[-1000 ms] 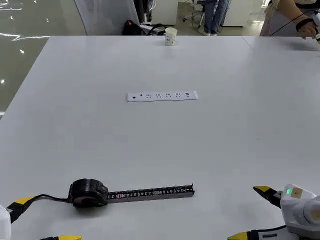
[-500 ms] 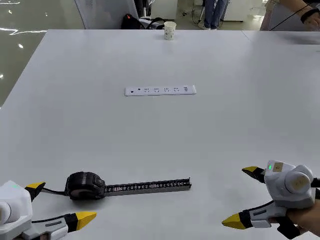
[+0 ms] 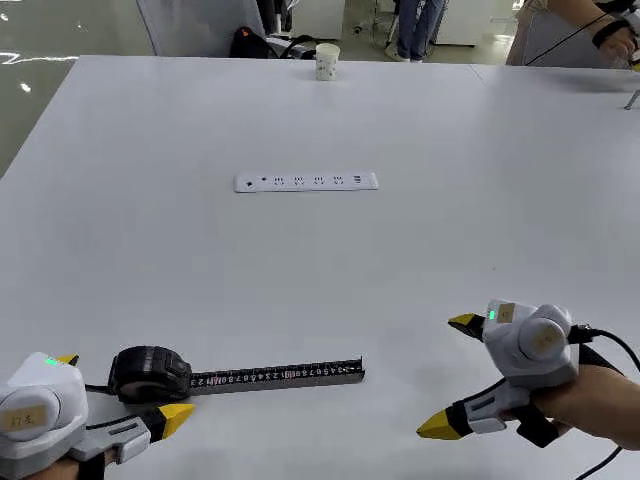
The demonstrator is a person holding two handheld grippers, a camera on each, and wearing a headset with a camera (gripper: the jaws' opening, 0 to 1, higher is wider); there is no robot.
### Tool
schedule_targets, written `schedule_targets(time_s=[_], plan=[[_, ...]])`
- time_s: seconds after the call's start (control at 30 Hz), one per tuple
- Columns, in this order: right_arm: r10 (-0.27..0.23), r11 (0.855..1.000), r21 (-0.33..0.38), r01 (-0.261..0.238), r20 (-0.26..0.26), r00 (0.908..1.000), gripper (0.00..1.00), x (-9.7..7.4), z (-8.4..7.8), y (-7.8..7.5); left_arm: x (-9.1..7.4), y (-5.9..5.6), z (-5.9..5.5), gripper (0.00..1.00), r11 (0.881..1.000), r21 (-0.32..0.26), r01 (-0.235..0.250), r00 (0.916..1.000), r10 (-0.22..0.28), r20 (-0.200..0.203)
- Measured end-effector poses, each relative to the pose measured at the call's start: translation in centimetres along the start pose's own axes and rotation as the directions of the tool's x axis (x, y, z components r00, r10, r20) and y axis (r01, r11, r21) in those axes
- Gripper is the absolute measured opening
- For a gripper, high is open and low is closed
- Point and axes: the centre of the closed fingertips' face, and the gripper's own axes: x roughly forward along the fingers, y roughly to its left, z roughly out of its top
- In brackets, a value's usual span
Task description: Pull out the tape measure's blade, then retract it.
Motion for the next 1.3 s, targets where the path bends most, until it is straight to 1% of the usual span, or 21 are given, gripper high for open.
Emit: schedule_targets(time_s=[0.13, 0.17, 0.23, 0.27, 0.33, 0.4, 0.43, 0.57, 0.6, 0.67, 0.73, 0.77, 0.83, 0.9, 0.97, 1.07, 1.1, 1.17, 1.23, 1.27, 1.3], plan=[[0.011, 0.999, -0.031, -0.011, -0.014, 0.9998, 0.99, 0.3, 0.4, -0.2, 0.6, -0.3, 0.0, 0.99, 1.0, -0.003, -0.002, 1.0, 0.002, 0.006], [0.018, 0.999, -0.046, -0.019, -0.024, 0.9995, 0.99, 0.4, 0.4, -0.1, 0.7, -0.5, 0.1, 0.99, 1.0, -0.01, -0.001, 1.0, 0.001, 0.008], [0.041, 0.997, -0.072, -0.042, -0.014, 0.999, 0.99, 0.5, 0.9, 0.1, 0.9, -0.6, 0.1, 0.99, 1.0, -0.013, -0.009, 0.9999, 0.009, 0.008], [0.046, 0.995, -0.086, -0.048, -0.023, 0.9987, 0.99, 0.6, 1.0, 0.2, 1.0, -0.6, 0.2, 0.99, 1.0, -0.021, -0.018, 0.9998, 0.018, 0.007], [0.056, 0.992, -0.108, -0.06, -0.041, 0.9976, 0.99, 0.8, 1.2, 0.1, 1.0, -0.9, 0.4, 0.99, 0.999, -0.038, -0.019, 0.9997, 0.019, 0.016], [0.062, 0.99, -0.122, -0.068, -0.049, 0.9968, 0.99, 1.0, 1.5, 0.0, 1.1, -1.0, 0.6, 0.99, 0.999, -0.037, -0.029, 0.9993, 0.029, 0.021], [0.066, 0.988, -0.137, -0.073, -0.054, 0.9963, 0.99, 1.2, 1.8, -0.1, 1.1, -1.1, 0.7, 0.99, 0.999, -0.041, -0.03, 0.999, 0.032, 0.032], [0.084, 0.982, -0.161, -0.094, -0.069, 0.9941, 0.99, 1.9, 2.7, -0.2, 1.2, -0.7, 0.9, 0.99, 0.996, -0.061, -0.061, 0.9969, 0.064, 0.045], [0.093, 0.979, -0.173, -0.104, -0.07, 0.9932, 0.99, 2.1, 3.1, -0.1, 1.3, -0.5, 1.0, 0.99, 0.994, -0.086, -0.062, 0.9959, 0.067, 0.061], [0.105, 0.975, -0.189, -0.119, -0.078, 0.9914, 0.99, 2.6, 3.4, -0.1, 1.4, -0.3, 0.8, 0.99, 0.991, -0.121, -0.064, 0.9955, 0.072, 0.061], [0.11, 0.971, -0.204, -0.127, -0.09, 0.9898, 0.99, 3.0, 3.6, -0.2, 1.6, -0.3, 0.7, 0.99, 0.989, -0.133, -0.062, 0.9956, 0.07, 0.062], [0.117, 0.968, -0.211, -0.135, -0.095, 0.9886, 0.99, 3.4, 3.7, -0.2, 1.7, -0.1, 0.6, 0.99, 0.989, -0.129, -0.069, 0.9949, 0.077, 0.064], [0.129, 0.964, -0.218, -0.15, -0.107, 0.9858, 0.99, 3.9, 3.8, -0.1, 1.7, -0.1, 0.9, 0.99, 0.988, -0.132, -0.077, 0.9931, 0.088, 0.077], [0.135, 0.96, -0.229, -0.16, -0.124, 0.9831, 0.99, 4.2, 3.8, 0.0, 1.8, -0.3, 0.9, 0.99, 0.988, -0.135, -0.076, 0.9924, 0.088, 0.085], [0.141, 0.959, -0.228, -0.168, -0.132, 0.9813, 0.99, 4.7, 3.8, -0.1, 2.2, -0.6, 0.7, 0.99, 0.988, -0.131, -0.08, 0.9924, 0.091, 0.083], [0.144, 0.956, -0.233, -0.177, -0.152, 0.9778, 0.99, 5.3, 3.5, 0.0, 2.7, -0.7, 0.3, 0.99, 0.987, -0.135, -0.088, 0.9919, 0.099, 0.079], [0.145, 0.957, -0.23, -0.179, -0.157, 0.9769, 0.99, 5.5, 3.4, -0.1, 2.8, -0.8, 0.4, 0.99, 0.984, -0.149, -0.096, 0.9909, 0.109, 0.08], [0.154, 0.956, -0.227, -0.185, -0.15, 0.9766, 0.99, 5.9, 3.6, 0.0, 2.8, -1.0, 0.8, 0.99, 0.981, -0.154, -0.116, 0.9875, 0.13, 0.088], [0.165, 0.955, -0.222, -0.195, -0.146, 0.9755, 0.99, 6.4, 3.7, 0.1, 2.8, -1.3, 1.4, 0.99, 0.983, -0.135, -0.124, 0.9839, 0.139, 0.112], [0.163, 0.953, -0.232, -0.196, -0.157, 0.9741, 0.97, 6.7, 3.6, 0.1, 2.9, -1.4, 1.6, 0.99, 0.983, -0.131, -0.131, 0.982, 0.147, 0.119], [0.161, 0.951, -0.237, -0.197, -0.165, 0.9731, 0.94, 6.9, 3.5, 0.1, 2.9, -1.4, 1.7, 0.99, 0.982, -0.134, -0.131, 0.9819, 0.147, 0.119]])
